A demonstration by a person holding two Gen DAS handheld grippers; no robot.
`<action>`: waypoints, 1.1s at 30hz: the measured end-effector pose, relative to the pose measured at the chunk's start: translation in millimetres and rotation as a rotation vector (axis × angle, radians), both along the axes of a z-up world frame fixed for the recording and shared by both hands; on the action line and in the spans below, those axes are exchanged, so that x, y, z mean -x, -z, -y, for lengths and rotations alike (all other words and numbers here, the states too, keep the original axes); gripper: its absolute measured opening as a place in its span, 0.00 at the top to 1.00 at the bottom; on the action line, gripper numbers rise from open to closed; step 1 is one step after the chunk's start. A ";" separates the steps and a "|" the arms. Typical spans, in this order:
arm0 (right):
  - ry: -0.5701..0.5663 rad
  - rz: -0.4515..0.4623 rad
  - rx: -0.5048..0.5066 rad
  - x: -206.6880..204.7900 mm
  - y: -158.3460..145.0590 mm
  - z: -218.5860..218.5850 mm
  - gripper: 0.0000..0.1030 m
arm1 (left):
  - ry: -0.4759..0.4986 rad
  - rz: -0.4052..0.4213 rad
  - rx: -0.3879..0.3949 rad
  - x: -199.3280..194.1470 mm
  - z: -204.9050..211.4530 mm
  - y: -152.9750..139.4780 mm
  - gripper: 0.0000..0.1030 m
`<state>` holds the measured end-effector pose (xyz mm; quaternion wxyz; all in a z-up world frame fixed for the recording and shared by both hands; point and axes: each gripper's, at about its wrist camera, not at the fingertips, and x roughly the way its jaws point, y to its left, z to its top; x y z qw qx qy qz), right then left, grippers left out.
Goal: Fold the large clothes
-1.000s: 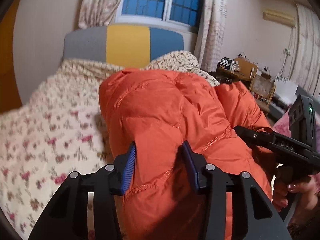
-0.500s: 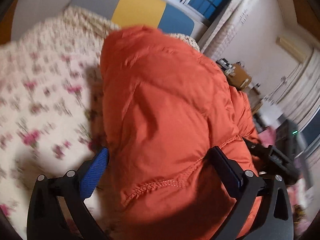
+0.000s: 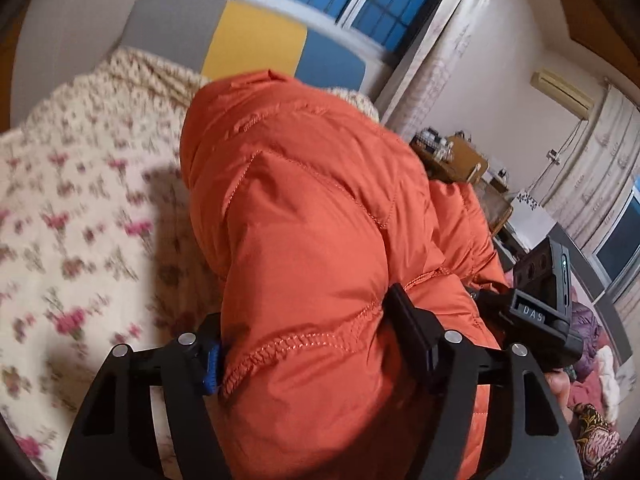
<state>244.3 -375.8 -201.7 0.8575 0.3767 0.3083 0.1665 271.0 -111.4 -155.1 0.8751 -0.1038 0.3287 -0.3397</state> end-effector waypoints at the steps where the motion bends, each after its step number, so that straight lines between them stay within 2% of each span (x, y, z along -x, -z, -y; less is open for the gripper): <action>1: -0.005 0.020 0.002 -1.0 -4.7 -5.3 0.47 | -0.007 0.019 0.004 1.6 -6.9 -4.5 0.33; 6: -0.070 0.100 0.047 -23.5 -30.3 -54.8 0.47 | -0.069 0.082 0.029 9.3 -48.2 -22.9 0.33; 12: -0.179 0.104 0.066 -79.5 -40.0 -135.3 0.47 | -0.202 0.098 0.020 1.5 -121.5 -30.3 0.33; 16: -0.249 0.086 0.101 -121.9 -39.0 -188.0 0.47 | -0.286 0.077 0.015 -11.1 -171.7 -25.0 0.33; 21: -0.298 0.030 0.187 -156.9 -21.7 -249.0 0.47 | -0.375 0.029 0.007 -28.7 -225.2 -1.3 0.32; 22: -0.297 0.004 0.213 -158.7 -14.7 -258.6 0.42 | -0.391 0.004 -0.002 -32.3 -232.2 6.9 0.32; 23: -0.277 -0.022 0.255 -160.6 -4.2 -266.6 0.35 | -0.402 -0.018 -0.011 -36.0 -234.9 14.5 0.28; 26: -0.231 0.003 0.308 -154.8 11.8 -272.5 0.27 | -0.414 -0.040 0.009 -37.2 -246.5 37.3 0.16; 30: -0.200 0.002 0.358 -157.0 14.3 -272.6 0.24 | -0.442 -0.039 0.010 -33.8 -246.8 47.5 0.12; 33: -0.150 0.003 0.415 -149.9 1.7 -270.3 0.23 | -0.479 -0.041 -0.034 -27.7 -238.4 36.7 0.11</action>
